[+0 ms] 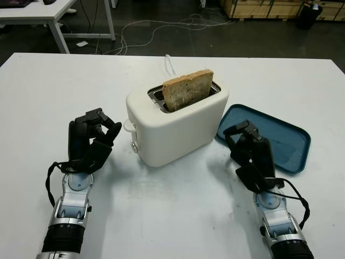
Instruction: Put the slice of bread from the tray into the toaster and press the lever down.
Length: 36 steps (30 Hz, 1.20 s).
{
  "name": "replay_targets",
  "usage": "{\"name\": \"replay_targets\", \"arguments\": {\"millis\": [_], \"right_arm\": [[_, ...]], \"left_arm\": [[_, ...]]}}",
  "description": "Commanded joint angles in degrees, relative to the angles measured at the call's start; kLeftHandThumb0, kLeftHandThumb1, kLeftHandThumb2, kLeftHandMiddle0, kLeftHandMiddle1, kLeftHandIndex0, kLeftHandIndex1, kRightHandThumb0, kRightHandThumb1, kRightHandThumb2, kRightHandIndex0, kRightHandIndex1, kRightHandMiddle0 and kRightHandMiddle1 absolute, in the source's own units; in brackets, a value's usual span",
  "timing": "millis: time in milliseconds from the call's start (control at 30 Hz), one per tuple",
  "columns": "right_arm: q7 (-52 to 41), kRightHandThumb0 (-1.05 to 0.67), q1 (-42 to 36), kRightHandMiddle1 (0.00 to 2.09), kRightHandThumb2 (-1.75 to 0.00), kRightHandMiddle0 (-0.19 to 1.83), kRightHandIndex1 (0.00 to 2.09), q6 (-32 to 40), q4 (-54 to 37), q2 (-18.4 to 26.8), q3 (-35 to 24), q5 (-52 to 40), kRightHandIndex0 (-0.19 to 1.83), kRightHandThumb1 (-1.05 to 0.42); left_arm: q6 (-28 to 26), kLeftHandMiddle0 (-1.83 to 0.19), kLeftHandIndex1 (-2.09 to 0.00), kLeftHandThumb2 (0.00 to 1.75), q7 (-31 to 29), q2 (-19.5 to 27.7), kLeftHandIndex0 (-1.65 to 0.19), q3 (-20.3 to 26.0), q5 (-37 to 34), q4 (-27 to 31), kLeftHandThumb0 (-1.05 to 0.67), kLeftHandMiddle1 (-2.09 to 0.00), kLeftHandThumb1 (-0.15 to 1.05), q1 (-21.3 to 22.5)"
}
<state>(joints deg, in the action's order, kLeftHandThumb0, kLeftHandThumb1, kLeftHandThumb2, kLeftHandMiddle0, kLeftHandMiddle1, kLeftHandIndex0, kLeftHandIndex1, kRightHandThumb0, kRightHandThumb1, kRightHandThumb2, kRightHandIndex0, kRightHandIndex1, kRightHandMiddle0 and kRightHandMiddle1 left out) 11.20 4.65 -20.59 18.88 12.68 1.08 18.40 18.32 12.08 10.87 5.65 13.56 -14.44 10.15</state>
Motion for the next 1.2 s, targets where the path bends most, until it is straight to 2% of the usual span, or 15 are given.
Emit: {"name": "replay_targets", "arguments": {"millis": [0, 333, 467, 533, 600, 767, 933, 1033, 1100, 1167], "right_arm": [[0.6, -0.47, 0.7, 1.75, -0.44, 0.56, 1.75, -1.7, 0.8, 0.5, 0.5, 0.6, 0.86, -0.92], [1.7, -0.47, 1.4, 1.75, -0.45, 0.55, 1.75, -3.5, 2.1, 0.1, 0.3, 0.5, 0.86, -0.92], [1.7, -0.48, 1.6, 1.75, -0.46, 0.55, 1.75, -3.4, 2.2, 0.2, 0.1, 0.3, 0.85, -0.92], [1.8, -0.48, 1.7, 1.75, -0.45, 0.55, 1.75, -3.7, 2.4, 0.2, 0.0, 0.2, 0.85, -0.92], [2.0, -0.47, 2.0, 1.75, -0.45, 0.56, 1.75, -4.9, 3.1, 0.4, -0.1, 0.2, 0.85, -0.92], [1.8, -0.49, 2.3, 1.75, -0.45, 0.58, 1.75, -5.5, 3.7, 0.3, -0.3, -0.3, 0.89, -0.92], [1.8, -0.49, 2.5, 1.75, -0.45, 0.58, 1.75, -5.5, 3.6, 0.3, -0.2, -0.2, 0.89, -0.92], [1.9, -0.49, 2.7, 1.75, -0.45, 0.58, 1.75, -5.5, 3.7, 0.3, -0.3, -0.1, 0.9, -0.92], [1.9, -0.49, 2.8, 1.75, -0.45, 0.58, 1.75, -5.4, 3.6, 0.3, -0.3, -0.1, 0.9, -0.92], [1.7, -0.48, 2.8, 1.75, -0.45, 0.57, 1.75, -5.5, 3.5, 0.5, -0.4, -0.2, 0.89, -0.92]], "left_arm": [[-0.2, -1.31, -1.38, 0.55, 0.3, -0.3, -1.09, -0.2, -0.1, 1.1, -0.97, -1.45, 0.75, -0.7], [-0.9, -1.28, -1.44, 0.49, -0.4, 0.6, -1.05, 0.0, 1.4, 8.9, -0.97, -1.51, 0.79, -3.2], [-1.4, -1.25, -1.45, 0.35, -2.3, 3.2, -1.01, 0.8, 2.1, 12.4, -0.96, -1.55, 0.89, -4.9], [-1.1, -1.22, -1.44, 0.34, -4.5, 5.7, -1.0, 1.7, 1.5, 14.3, -0.96, -1.56, 0.91, -5.6], [1.6, -1.17, -1.39, 0.37, -6.9, 9.1, -1.0, 2.7, 0.9, 14.4, -0.95, -1.56, 0.92, -5.6], [12.9, -1.07, -1.02, 0.45, -10.9, 18.5, -0.92, 4.2, 1.3, 9.5, -0.93, -1.56, 0.92, -2.7], [18.6, -1.03, -0.72, 0.4, -14.3, 22.6, -0.96, 3.9, -0.1, 8.6, -0.9, -1.66, 0.92, -0.2], [21.3, -1.04, -0.64, 0.41, -16.2, 25.0, -0.94, 2.9, 2.3, 7.6, -0.91, -1.7, 0.92, 1.7], [23.6, -1.01, -0.61, 0.48, -16.2, 26.7, -0.89, 1.9, 5.9, 6.3, -0.92, -1.73, 0.92, 3.4], [25.1, -0.98, -0.74, 0.58, -16.5, 29.0, -0.72, 0.4, 10.4, 5.3, -0.91, -1.74, 0.92, 5.3]]}}
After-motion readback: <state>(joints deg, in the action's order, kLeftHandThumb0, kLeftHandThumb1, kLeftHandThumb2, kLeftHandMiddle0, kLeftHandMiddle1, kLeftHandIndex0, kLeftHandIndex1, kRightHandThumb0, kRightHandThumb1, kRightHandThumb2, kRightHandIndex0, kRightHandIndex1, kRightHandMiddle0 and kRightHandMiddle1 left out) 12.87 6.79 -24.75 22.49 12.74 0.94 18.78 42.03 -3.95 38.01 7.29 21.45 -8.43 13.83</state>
